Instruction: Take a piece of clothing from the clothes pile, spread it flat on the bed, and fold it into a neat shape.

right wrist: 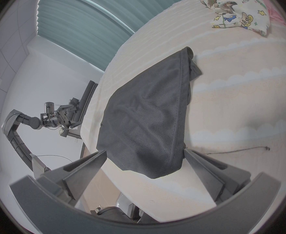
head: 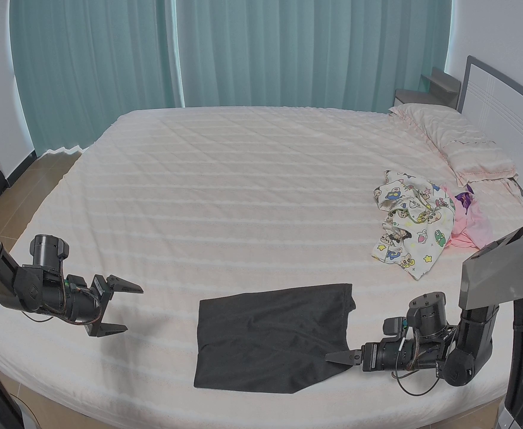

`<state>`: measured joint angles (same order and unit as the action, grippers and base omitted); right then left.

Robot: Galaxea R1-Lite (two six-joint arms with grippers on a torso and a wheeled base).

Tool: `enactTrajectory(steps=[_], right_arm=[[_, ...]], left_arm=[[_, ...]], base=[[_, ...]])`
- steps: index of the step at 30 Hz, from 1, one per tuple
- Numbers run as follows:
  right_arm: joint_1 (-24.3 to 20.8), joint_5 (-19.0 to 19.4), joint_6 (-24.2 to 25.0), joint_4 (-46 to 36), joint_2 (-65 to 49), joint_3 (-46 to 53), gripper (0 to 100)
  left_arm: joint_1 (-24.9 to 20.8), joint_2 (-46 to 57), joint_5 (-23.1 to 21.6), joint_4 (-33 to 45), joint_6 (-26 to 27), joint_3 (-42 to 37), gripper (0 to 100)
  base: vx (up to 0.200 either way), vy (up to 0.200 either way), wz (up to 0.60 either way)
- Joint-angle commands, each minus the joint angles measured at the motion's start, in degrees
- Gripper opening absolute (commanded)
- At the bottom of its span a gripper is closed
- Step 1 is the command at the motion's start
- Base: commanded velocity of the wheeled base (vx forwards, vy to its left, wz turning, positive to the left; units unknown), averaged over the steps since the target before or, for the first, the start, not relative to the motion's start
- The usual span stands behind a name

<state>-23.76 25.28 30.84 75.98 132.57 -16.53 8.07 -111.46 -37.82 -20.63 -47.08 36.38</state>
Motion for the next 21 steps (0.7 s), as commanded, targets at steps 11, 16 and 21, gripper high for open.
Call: enactTrajectory(steps=[11, 16, 21], right_arm=[[-1.2, -1.4, -3.3, 1.0, -0.4, 3.9, 0], [-0.8, -0.9, -3.3, 1.2, -3.5, 4.4, 0], [-0.8, 2.8, -1.5, 1.5, -7.4, 4.4, 0]], left_arm=[[0.0, -0.1, 0.0, 0.0, 0.0, 0.0, 100], [0.0, -0.1, 0.0, 0.0, 0.0, 0.1, 100], [0.0, -0.1, 0.0, 0.0, 0.0, 0.1, 100]], base=[[0.0, 0.0, 0.0], [0.0, 0.0, 0.0], [0.0, 0.0, 0.0]])
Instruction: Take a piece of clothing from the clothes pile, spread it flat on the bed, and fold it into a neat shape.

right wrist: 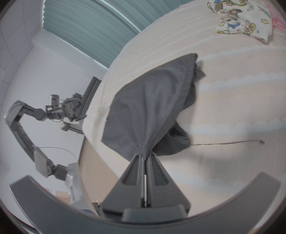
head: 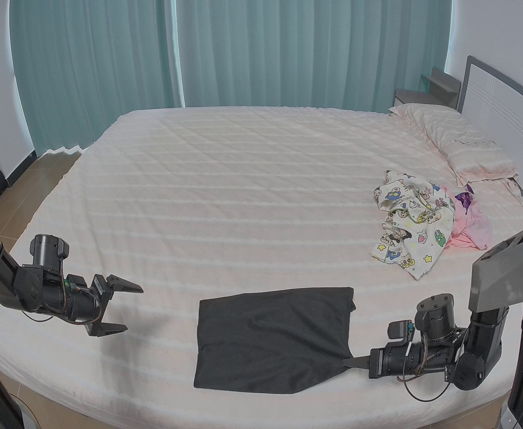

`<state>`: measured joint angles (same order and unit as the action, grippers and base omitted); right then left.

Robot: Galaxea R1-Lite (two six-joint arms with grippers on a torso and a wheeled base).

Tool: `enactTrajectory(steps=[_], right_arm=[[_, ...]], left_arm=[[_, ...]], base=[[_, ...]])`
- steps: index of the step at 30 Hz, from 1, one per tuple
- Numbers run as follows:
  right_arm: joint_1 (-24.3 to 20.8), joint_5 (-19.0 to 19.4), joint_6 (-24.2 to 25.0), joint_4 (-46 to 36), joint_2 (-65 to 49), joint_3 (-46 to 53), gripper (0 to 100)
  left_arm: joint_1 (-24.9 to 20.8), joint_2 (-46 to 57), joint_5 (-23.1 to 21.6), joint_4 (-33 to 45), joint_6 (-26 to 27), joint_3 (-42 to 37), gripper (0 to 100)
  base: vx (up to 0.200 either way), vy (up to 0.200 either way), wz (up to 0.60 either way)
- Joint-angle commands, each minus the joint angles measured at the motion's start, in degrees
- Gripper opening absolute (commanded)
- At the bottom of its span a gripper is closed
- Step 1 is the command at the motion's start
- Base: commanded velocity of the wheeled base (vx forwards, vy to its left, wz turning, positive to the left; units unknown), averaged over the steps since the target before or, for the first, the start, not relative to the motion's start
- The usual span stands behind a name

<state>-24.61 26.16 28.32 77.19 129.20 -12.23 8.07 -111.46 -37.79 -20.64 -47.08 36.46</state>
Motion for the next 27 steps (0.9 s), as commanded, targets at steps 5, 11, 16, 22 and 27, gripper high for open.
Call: enactTrajectory(steps=[5, 11, 16, 22, 27], right_arm=[[0.6, 5.6, 11.4, 2.4, -8.8, -1.2, 0], [1.8, 6.6, 12.9, 2.6, -9.0, -0.6, 0], [1.8, 6.6, 10.3, 0.2, -8.9, -0.3, 100], [3.6, 6.5, 9.8, -0.5, -7.9, -1.7, 100], [4.1, 6.4, 8.5, -0.4, -6.1, -1.7, 100]], left_arm=[[0.0, -0.1, 0.0, 0.0, 0.0, 0.0, 100], [0.0, -0.1, 0.0, 0.0, 0.0, 0.0, 100], [0.0, -0.1, 0.0, 0.0, 0.0, 0.1, 100], [0.0, -0.1, 0.0, 0.0, 0.0, 0.1, 100], [0.0, -0.1, 0.0, 0.0, 0.0, 0.0, 100]], base=[[0.0, 0.0, 0.0], [0.0, 0.0, 0.0], [0.0, 0.0, 0.0], [0.0, 0.0, 0.0], [0.0, 0.0, 0.0]])
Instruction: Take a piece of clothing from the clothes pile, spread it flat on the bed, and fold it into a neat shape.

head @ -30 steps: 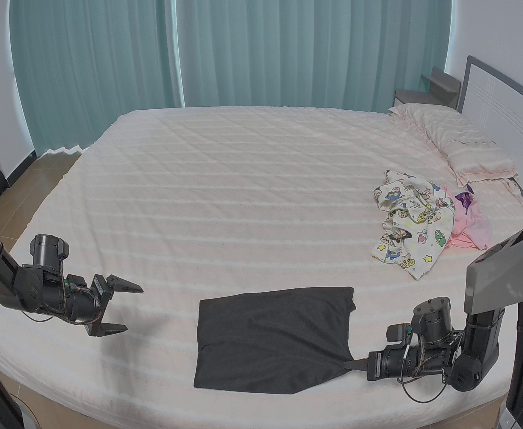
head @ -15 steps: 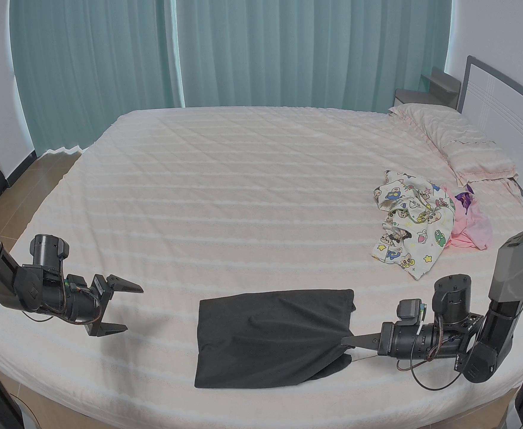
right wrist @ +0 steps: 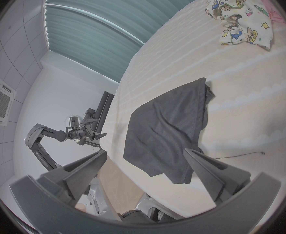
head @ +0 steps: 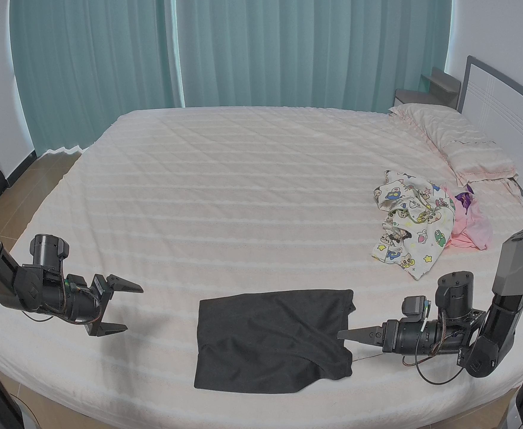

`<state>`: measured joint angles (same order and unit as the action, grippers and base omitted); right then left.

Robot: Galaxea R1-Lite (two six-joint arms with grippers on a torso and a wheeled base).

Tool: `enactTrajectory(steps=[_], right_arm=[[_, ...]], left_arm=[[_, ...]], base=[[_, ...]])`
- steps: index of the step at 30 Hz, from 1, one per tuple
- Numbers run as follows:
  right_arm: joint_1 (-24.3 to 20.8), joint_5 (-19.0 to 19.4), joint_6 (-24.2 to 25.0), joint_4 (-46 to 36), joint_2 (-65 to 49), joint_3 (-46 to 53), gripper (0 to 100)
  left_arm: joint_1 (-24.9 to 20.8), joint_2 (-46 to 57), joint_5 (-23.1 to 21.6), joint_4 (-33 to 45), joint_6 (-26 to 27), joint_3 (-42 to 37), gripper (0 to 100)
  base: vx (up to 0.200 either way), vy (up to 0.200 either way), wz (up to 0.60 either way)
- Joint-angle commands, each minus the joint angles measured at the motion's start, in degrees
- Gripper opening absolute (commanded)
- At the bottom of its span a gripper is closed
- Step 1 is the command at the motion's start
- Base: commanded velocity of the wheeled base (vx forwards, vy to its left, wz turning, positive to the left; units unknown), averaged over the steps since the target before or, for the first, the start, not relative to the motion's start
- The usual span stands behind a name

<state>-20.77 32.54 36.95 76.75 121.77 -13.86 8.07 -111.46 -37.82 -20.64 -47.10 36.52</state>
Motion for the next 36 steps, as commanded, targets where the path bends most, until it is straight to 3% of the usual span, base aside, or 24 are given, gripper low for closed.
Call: enactTrajectory(steps=[1, 5, 14, 15, 20, 30, 36], right_arm=[[1.1, -0.1, -2.6, 0.0, 2.6, -0.1, 100], [2.9, 0.0, -5.2, -0.1, 4.4, -0.1, 100], [-2.5, -3.0, -7.7, 0.4, 9.4, 0.5, 100], [-3.0, -4.8, -7.9, 0.8, 10.8, 0.0, 100], [-3.2, -5.8, -7.9, 3.7, 13.4, -0.7, 100], [-0.9, -12.0, -7.0, 3.7, 18.4, -11.8, 100], [-0.9, -12.6, -5.6, 3.3, 20.4, -15.8, 100]], left_arm=[[0.0, -0.1, 0.0, 0.0, 0.0, 0.0, 100], [0.0, -0.1, 0.0, 0.0, 0.0, 0.0, 100], [0.0, -0.1, 0.0, 0.0, 0.0, 0.0, 100], [0.0, -0.1, 0.0, 0.0, 0.0, 0.0, 100], [0.0, -0.1, 0.1, 0.0, 0.0, 0.0, 100], [0.0, -0.1, 0.1, 0.0, 0.0, 0.0, 100], [0.0, -0.3, 0.1, 0.0, 0.0, 0.1, 100]], base=[[0.0, 0.0, 0.0], [0.0, 0.0, 0.0], [0.0, 0.0, 0.0], [0.0, 0.0, 0.0], [0.0, 0.0, 0.0], [0.0, 0.0, 0.0], [0.0, 0.0, 0.0]])
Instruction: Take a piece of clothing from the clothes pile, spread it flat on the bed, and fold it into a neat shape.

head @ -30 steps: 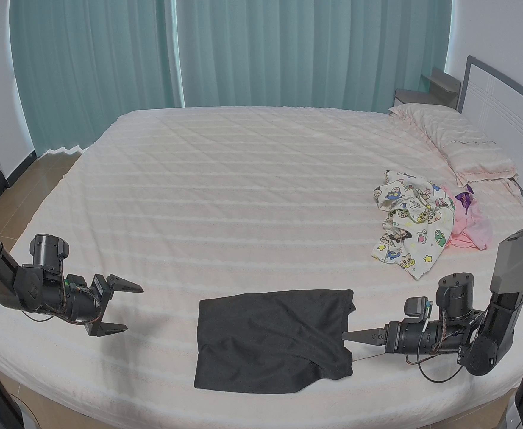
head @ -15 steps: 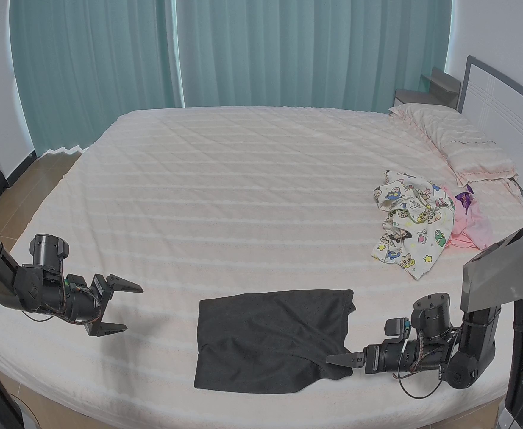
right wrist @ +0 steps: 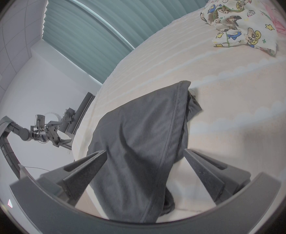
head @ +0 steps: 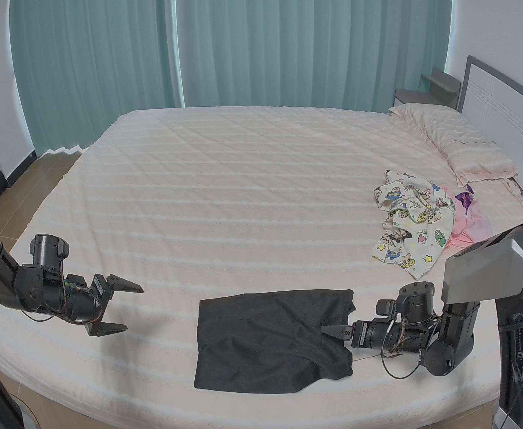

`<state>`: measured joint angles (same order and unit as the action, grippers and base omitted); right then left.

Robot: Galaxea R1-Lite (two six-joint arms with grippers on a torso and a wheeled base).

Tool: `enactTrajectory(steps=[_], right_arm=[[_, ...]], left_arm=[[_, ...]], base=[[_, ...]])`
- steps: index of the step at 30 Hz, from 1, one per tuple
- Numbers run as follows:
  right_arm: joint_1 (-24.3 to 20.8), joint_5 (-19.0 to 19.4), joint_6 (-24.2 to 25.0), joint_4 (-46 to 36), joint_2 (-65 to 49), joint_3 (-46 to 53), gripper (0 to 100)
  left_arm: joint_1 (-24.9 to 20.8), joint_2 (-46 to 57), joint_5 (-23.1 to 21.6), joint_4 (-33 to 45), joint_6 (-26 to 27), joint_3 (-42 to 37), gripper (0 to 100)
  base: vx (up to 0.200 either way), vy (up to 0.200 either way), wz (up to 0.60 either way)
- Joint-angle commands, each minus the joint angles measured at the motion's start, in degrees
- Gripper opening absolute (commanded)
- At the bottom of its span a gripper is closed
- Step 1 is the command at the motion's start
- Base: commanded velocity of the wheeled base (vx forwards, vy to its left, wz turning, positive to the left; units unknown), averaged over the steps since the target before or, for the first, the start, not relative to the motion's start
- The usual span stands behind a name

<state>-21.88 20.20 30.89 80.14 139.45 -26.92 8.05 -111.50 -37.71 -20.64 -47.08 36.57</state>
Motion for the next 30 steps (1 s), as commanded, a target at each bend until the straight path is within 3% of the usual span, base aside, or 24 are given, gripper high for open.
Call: enactTrajectory(steps=[1, 2, 16, 20, 28, 29, 30], right_arm=[[0.3, -0.3, 0.7, -0.2, 3.1, -3.4, 100], [0.3, -0.3, 0.7, -0.2, 3.3, -3.8, 0], [3.7, -0.8, 1.2, 1.3, 1.9, -3.9, 0], [4.2, -0.8, 5.5, 3.8, 2.1, -4.9, 0], [4.9, -0.6, 6.0, 3.5, 2.4, -5.1, 0], [5.0, -0.5, 6.0, 3.4, 2.5, -5.1, 100], [5.0, -0.5, 6.0, 3.4, 2.6, -5.0, 100]], left_arm=[[0.0, -0.3, 0.0, 0.0, 0.0, 0.1, 100], [0.0, -0.3, 0.0, 0.0, 0.0, 0.1, 100], [0.0, -0.4, 0.2, 0.0, 0.0, 0.0, 100], [0.0, -0.4, 0.2, 0.0, 0.0, 0.0, 100], [-0.3, -0.4, 0.3, -0.1, 0.1, -0.2, 100], [-0.3, -0.4, 0.5, -0.1, 0.1, -0.2, 100], [-0.4, -0.4, 1.1, -0.1, 0.1, -0.3, 100]], base=[[0.0, 0.0, 0.0], [0.0, 0.0, 0.0], [0.0, 0.0, 0.0], [0.0, 0.0, 0.0], [0.0, 0.0, 0.0], [0.0, 0.0, 0.0], [0.0, 0.0, 0.0]])
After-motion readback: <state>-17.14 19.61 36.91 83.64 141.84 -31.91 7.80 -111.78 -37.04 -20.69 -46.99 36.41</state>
